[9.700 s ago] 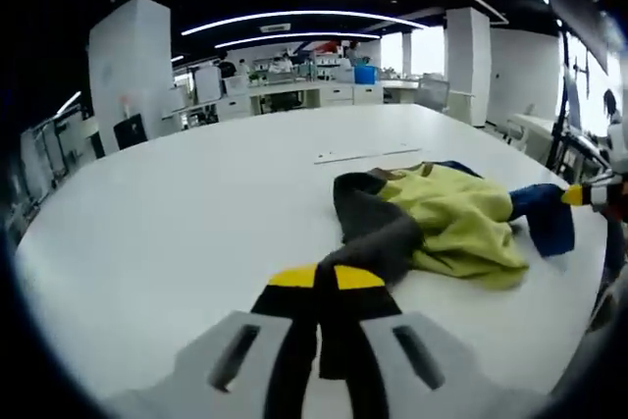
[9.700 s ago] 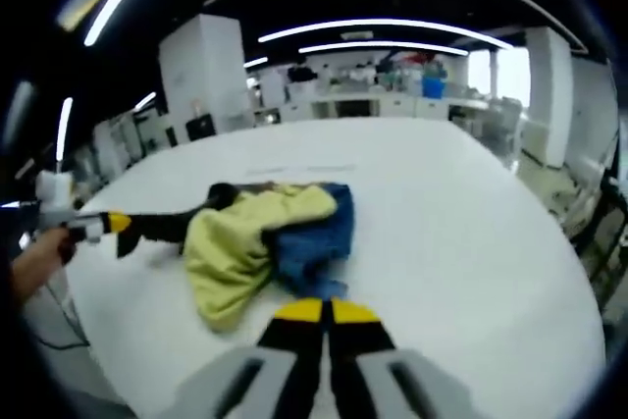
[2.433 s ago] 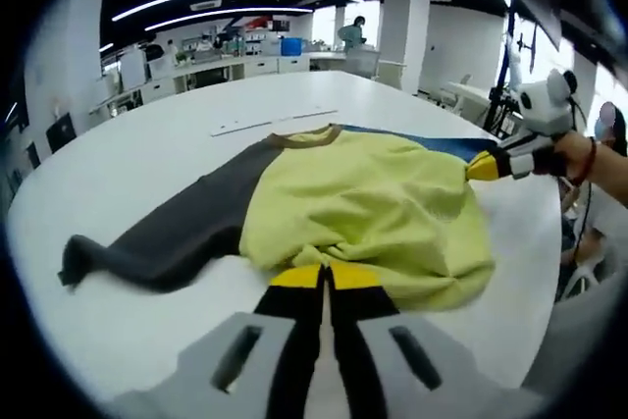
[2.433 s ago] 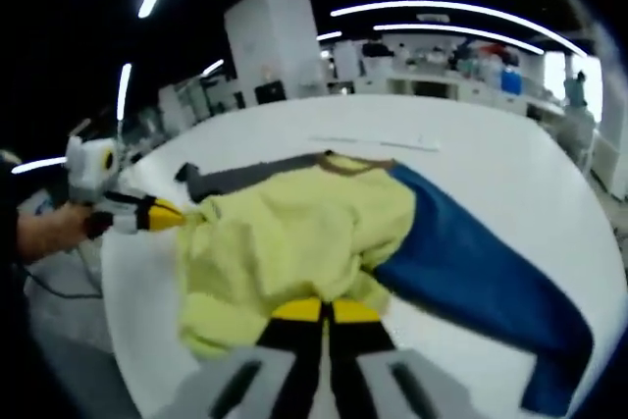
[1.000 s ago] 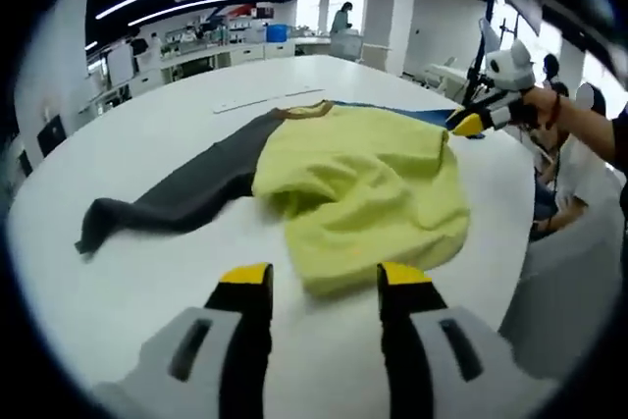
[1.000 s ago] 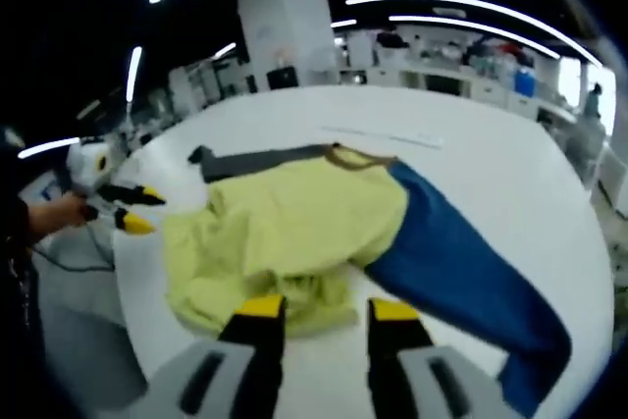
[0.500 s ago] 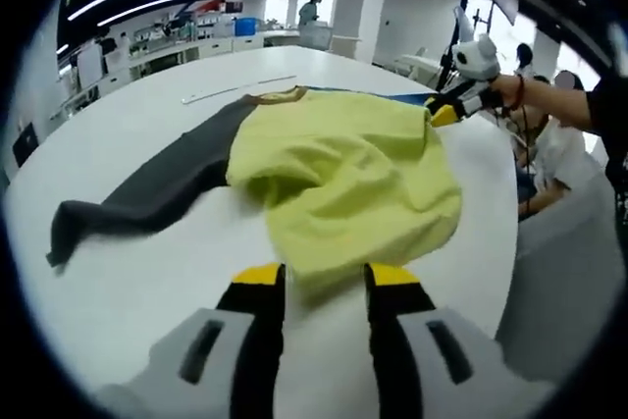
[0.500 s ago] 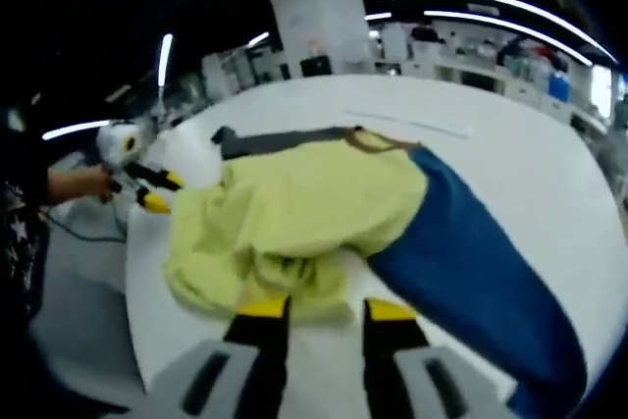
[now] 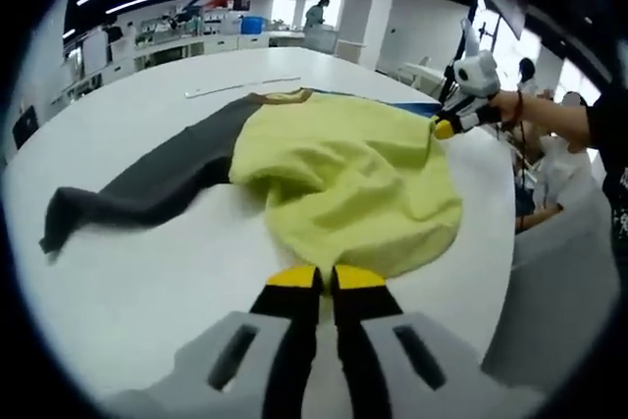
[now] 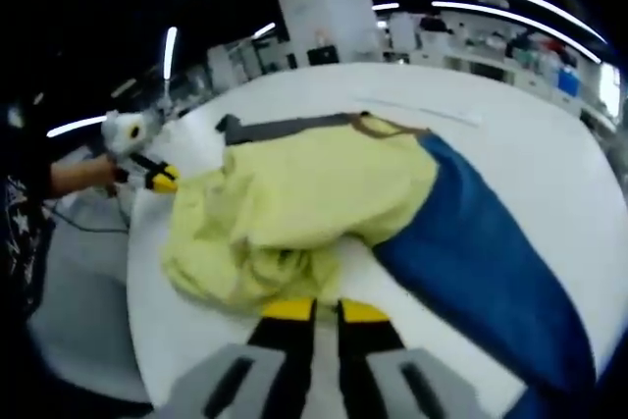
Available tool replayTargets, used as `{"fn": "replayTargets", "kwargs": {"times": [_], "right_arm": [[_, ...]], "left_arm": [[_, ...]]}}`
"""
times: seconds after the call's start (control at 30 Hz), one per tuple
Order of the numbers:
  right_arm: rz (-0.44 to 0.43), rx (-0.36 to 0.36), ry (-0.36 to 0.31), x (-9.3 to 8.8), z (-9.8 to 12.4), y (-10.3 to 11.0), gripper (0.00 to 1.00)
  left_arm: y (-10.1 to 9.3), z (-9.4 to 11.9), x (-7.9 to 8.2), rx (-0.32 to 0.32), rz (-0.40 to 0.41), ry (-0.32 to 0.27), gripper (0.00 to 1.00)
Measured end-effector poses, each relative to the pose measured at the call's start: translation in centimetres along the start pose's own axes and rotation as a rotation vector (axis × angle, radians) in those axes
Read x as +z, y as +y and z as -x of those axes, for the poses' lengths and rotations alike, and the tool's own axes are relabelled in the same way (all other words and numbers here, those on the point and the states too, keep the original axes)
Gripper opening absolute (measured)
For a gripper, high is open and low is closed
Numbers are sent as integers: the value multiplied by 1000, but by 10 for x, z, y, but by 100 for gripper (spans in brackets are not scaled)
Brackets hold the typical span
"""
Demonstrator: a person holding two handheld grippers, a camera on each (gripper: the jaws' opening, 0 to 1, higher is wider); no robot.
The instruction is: Fold the garment on the visible template until the final outline fits inside the template.
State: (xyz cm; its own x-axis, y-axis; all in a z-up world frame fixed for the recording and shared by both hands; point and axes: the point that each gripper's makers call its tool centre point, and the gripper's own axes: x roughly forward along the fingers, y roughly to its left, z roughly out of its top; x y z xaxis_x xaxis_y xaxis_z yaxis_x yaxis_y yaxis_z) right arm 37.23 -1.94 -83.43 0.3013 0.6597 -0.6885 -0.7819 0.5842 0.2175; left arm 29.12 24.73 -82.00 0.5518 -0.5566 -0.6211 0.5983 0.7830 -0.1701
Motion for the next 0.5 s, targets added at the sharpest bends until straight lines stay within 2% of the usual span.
{"fn": "replayTargets", "kwargs": {"times": [0.27,0.5], "right_arm": [[-30,-5,-1,-3,9,9,0],[-70,-15,17,-9,29,20,0]], "left_arm": [[-1,12,2,32,51,-3,2],[-9,25,5,31,85,-24,2]]}}
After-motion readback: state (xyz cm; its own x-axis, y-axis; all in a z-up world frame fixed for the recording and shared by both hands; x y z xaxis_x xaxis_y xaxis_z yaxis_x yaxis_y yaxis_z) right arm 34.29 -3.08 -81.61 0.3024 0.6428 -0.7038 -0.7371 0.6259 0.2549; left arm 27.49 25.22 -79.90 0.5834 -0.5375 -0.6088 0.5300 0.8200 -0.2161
